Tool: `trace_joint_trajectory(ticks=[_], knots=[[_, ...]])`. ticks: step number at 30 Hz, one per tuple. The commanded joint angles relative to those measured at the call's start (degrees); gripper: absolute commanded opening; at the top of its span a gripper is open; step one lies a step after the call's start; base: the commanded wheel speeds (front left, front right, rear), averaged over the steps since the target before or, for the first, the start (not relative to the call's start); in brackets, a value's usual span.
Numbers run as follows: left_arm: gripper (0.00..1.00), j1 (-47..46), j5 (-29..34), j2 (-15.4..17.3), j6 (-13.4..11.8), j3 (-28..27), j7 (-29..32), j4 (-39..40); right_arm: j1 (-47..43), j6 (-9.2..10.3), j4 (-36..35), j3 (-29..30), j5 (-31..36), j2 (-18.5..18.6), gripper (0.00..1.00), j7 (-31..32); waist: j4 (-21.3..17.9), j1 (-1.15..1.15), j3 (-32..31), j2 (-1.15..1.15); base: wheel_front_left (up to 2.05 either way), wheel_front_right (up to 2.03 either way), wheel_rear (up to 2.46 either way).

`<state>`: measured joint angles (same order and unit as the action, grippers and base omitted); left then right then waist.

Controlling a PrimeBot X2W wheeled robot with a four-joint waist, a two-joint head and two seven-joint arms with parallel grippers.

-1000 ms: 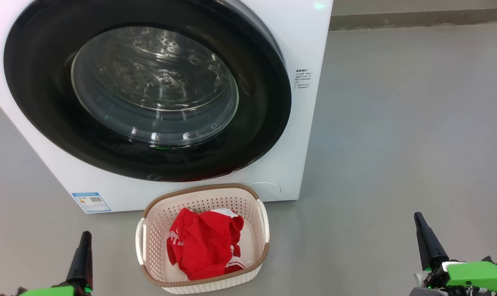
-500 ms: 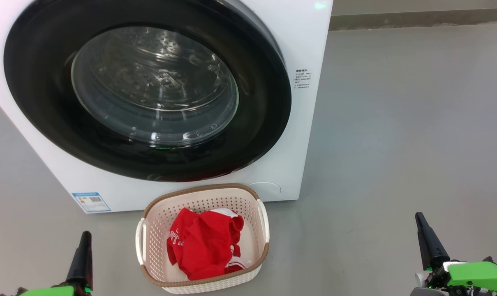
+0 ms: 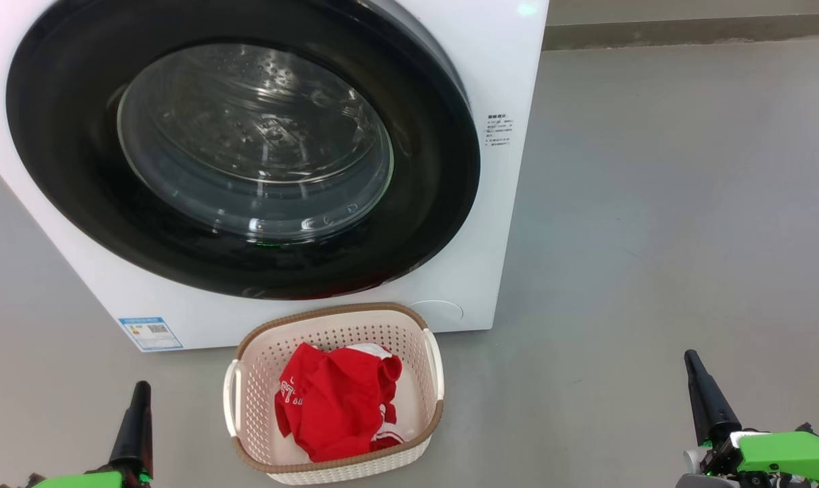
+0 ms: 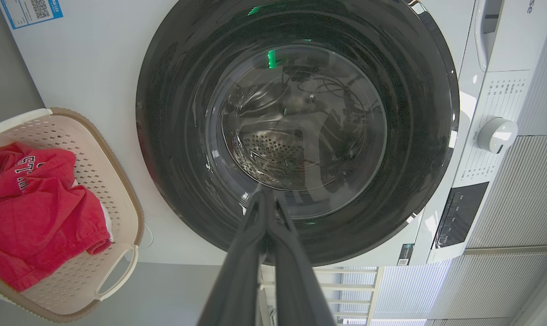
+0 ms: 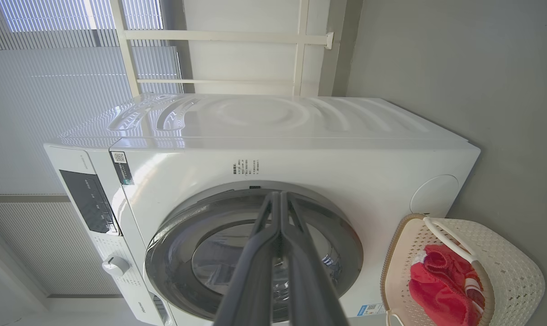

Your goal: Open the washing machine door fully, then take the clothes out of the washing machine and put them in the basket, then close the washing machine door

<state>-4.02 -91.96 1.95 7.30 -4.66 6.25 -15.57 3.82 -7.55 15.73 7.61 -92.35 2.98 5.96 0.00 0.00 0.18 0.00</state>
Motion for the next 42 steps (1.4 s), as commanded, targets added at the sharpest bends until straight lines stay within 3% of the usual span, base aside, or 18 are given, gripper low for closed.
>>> trace_joint_trajectory(ticks=[1,42], knots=[[0.00,-2.17,-0.17,0.93,0.19,-1.89,0.27,1.51,2.34,0.06,-1.72,-1.34,-0.03,0.11,0.00,0.32,0.00,0.00,0.00,0.00,0.00,0.00,0.00],[0.00,-2.17,-0.19,0.93,0.19,-1.87,0.25,1.52,2.35,0.06,-1.71,-1.19,0.10,0.01,0.00,0.44,0.00,0.00,0.00,0.00,0.00,0.00,0.00]])
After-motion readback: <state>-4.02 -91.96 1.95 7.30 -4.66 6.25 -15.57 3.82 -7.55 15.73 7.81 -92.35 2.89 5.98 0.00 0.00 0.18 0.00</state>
